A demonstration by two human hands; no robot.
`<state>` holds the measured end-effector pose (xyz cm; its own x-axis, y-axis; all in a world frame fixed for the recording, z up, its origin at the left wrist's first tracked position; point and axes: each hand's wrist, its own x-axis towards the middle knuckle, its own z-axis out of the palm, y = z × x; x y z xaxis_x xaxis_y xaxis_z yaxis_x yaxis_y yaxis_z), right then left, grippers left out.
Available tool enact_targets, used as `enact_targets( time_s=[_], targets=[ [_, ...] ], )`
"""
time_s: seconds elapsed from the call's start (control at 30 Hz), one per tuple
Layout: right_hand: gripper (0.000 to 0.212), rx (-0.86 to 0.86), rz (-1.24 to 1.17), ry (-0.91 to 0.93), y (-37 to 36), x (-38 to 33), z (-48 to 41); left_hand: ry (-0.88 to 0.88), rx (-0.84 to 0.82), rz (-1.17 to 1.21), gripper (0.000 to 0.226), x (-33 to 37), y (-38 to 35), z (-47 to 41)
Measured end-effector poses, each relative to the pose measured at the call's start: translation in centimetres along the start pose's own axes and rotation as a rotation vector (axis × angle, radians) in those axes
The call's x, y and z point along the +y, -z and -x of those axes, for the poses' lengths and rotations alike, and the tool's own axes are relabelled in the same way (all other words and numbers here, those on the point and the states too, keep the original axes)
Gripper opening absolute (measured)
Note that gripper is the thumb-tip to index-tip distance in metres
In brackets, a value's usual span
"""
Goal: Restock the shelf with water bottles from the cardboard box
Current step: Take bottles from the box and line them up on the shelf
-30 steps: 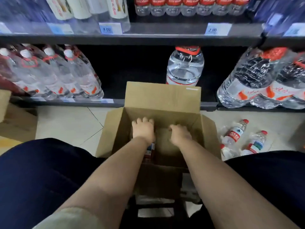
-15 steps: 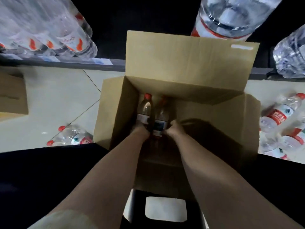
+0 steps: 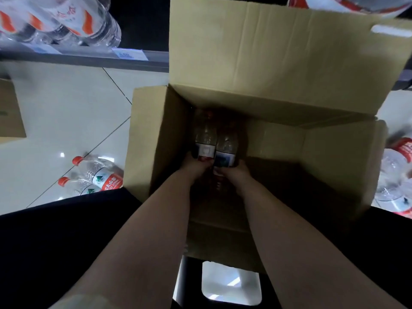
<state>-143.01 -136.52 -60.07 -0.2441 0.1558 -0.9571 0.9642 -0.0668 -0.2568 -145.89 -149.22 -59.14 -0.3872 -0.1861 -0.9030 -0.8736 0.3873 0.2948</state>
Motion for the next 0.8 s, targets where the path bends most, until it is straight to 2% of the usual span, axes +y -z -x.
enact_targets(
  time_s=[0.13,0.3,0.4,0.47,0.5,0.6,0.7,0.77,0.8],
  targets=[
    [0.073,-0.111,-0.123,-0.059,0.6,0.4,-0.6,0.037,-0.063,0.045,0.095,0.0,-0.1,-0.4],
    [0.073,-0.225,-0.077,-0.113,2.1,0.2,-0.3,0.060,-0.202,0.064,0.083,-0.1,-0.4,0.2],
    [0.060,-0.274,-0.059,-0.079,3.0,0.3,0.1,0.078,-0.317,0.145,0.062,-0.2,-0.1,0.6],
    [0.042,-0.297,-0.069,-0.065,3.6,0.1,1.0,0.110,-0.358,0.186,0.059,0.1,0.0,1.2],
    [0.040,-0.311,-0.077,-0.069,4.1,-0.2,1.5,0.127,-0.369,0.208,0.053,0.4,0.0,1.8],
    [0.050,-0.298,-0.021,-0.083,5.9,-1.0,3.5,0.141,-0.371,0.297,0.003,1.7,0.4,4.2],
    [0.037,-0.221,0.000,-0.039,8.2,-1.6,6.5,0.113,-0.356,0.336,0.010,2.6,1.1,7.2],
    [0.042,-0.184,-0.093,-0.015,9.3,-1.6,9.0,0.091,-0.373,0.378,0.014,2.7,1.5,9.4],
    [0.035,-0.188,-0.156,0.019,9.7,-1.5,10.5,0.074,-0.376,0.389,0.014,2.5,1.6,10.5]
  ],
)
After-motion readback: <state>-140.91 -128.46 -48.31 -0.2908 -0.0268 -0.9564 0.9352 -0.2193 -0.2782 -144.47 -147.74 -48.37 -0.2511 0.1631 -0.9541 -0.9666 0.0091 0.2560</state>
